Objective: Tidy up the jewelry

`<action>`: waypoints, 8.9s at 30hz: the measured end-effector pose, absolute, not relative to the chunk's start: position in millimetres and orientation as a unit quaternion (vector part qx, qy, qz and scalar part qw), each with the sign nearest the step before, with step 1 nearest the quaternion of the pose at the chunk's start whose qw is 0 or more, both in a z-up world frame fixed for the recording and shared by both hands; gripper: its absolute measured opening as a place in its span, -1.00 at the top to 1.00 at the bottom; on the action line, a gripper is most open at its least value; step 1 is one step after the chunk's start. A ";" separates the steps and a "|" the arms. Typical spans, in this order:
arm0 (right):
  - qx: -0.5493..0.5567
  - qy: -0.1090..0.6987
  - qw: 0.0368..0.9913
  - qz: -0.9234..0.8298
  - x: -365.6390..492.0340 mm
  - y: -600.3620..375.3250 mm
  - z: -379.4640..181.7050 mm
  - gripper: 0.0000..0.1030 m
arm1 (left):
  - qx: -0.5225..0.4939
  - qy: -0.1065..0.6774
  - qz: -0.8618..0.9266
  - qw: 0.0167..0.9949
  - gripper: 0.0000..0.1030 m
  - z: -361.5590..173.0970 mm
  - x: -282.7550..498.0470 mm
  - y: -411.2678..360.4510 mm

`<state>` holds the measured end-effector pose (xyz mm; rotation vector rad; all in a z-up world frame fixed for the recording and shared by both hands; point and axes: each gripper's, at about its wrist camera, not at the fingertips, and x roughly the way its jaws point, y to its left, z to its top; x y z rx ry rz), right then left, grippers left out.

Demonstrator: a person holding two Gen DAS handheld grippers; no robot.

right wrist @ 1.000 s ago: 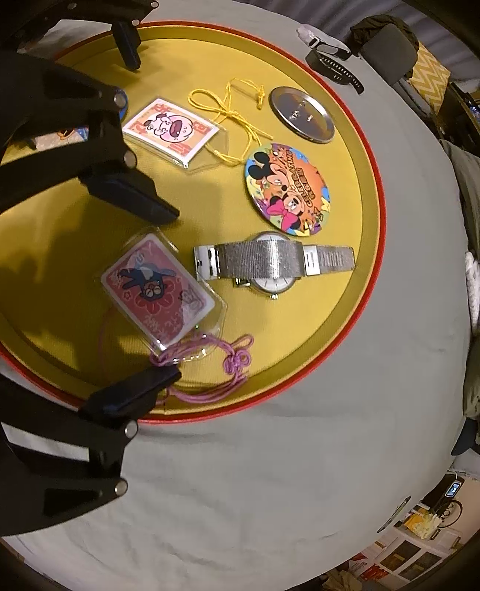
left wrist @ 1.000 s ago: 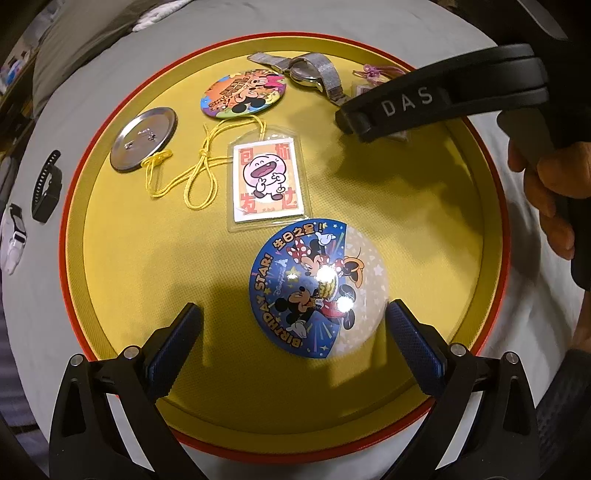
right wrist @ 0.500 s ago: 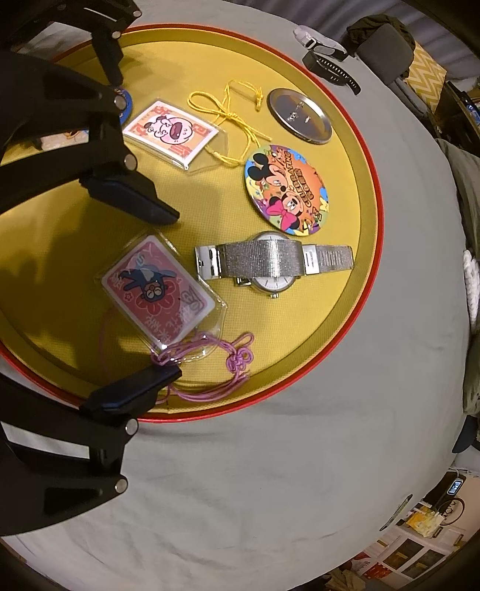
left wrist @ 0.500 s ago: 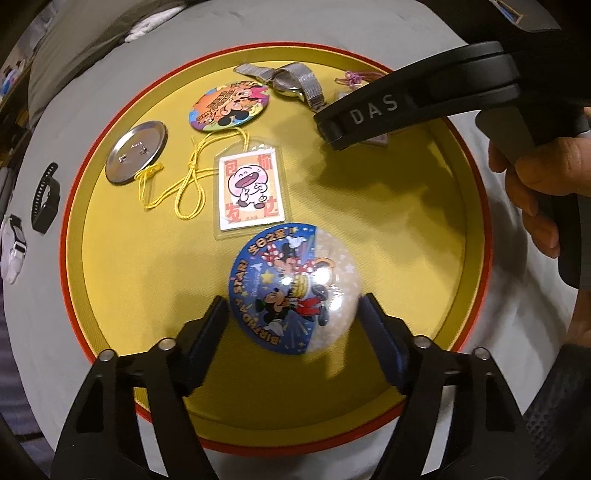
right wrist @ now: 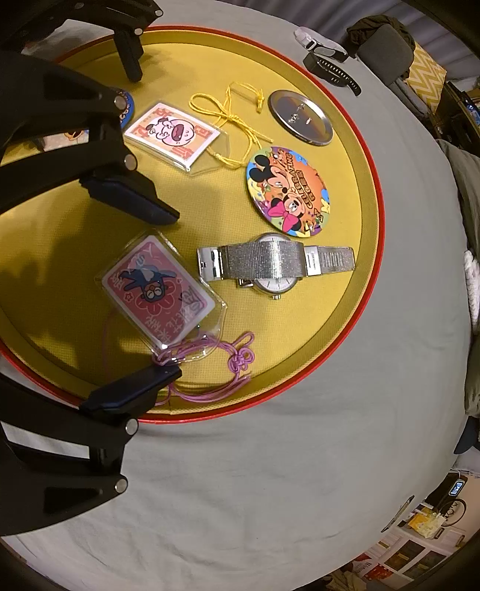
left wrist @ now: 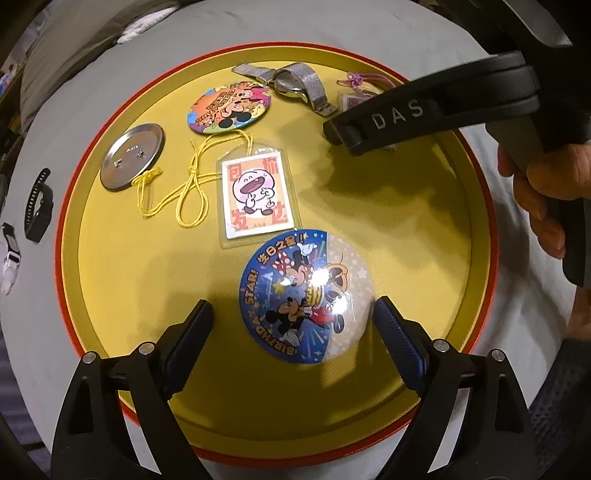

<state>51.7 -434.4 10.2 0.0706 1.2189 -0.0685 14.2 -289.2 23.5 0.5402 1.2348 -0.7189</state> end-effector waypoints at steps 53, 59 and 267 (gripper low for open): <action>0.051 0.569 0.821 0.006 51.6 -427.3 21.1 0.23 | 0.261 0.546 -0.334 0.722 -0.87 26.5 -3.4 -311.5; 0.113 0.563 0.819 0.025 47.8 -441.9 26.1 0.67 | 0.260 0.546 -0.335 0.722 -0.76 29.2 -3.7 -311.2; 0.087 0.436 0.896 0.023 70.3 -374.1 111.0 -0.59 | 0.084 0.458 -0.215 0.859 -0.89 119.5 110.6 -159.4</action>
